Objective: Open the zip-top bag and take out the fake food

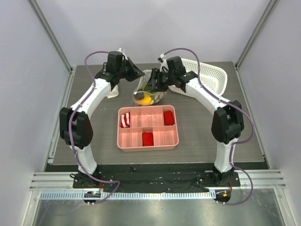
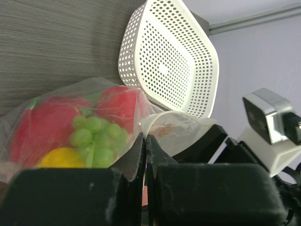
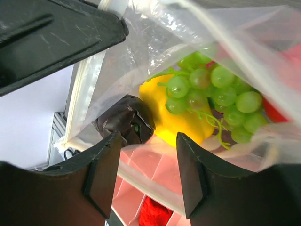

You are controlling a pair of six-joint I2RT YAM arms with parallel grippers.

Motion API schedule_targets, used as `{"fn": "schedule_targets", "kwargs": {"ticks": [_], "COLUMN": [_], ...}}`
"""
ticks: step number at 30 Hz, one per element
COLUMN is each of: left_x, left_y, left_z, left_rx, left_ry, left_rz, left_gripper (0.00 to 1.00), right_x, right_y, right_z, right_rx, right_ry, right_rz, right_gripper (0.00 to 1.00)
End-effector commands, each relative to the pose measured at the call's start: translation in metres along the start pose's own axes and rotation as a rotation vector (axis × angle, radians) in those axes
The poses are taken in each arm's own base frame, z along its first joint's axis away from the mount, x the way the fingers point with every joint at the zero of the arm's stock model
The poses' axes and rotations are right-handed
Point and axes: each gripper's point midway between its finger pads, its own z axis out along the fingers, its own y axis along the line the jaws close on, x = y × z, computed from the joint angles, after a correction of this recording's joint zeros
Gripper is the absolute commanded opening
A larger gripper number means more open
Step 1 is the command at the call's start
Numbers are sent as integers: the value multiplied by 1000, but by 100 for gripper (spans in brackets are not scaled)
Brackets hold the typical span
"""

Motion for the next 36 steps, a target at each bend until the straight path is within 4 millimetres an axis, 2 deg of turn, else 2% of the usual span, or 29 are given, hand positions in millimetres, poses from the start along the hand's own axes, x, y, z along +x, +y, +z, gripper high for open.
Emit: {"fn": "schedule_targets", "kwargs": {"ticks": [1, 5, 7, 11, 14, 21, 23, 26, 30, 33, 36], "left_x": [-16, -16, -16, -15, -15, -13, -12, -11, -9, -8, -8], "left_y": [-30, -31, -31, -32, -32, -36, -36, -37, -38, -36, -35], "left_z": [-19, -20, -20, -20, -20, -20, -20, -21, -21, -21, -24], "left_rx": [90, 92, 92, 95, 92, 98, 98, 93, 95, 87, 83], "left_ry": [-51, -53, -53, -52, -53, -51, -51, -53, -51, -51, -56], "left_rz": [23, 24, 26, 25, 24, 21, 23, 23, 25, 24, 29], "left_gripper": [0, 0, 0, 0, 0, 0, 0, 0, 0, 0, 0], "right_x": [-1, 5, 7, 7, 4, 13, 5, 3, 9, 9, 7], "right_y": [26, 37, 47, 49, 49, 42, 46, 53, 45, 41, 44], "right_z": [10, 20, 19, 13, 12, 34, 36, 40, 48, 49, 41], "right_rx": [-64, -103, -140, -136, -131, -136, -148, -164, -127, -113, -105], "right_ry": [3, 32, 40, 28, 13, 15, -37, -62, -68, -71, -91], "right_rz": [-77, -88, -94, -114, -100, -96, -119, -147, -161, -153, -165], "right_gripper": [57, 59, 60, 69, 71, 72, 72, 71, 65, 52, 34]}}
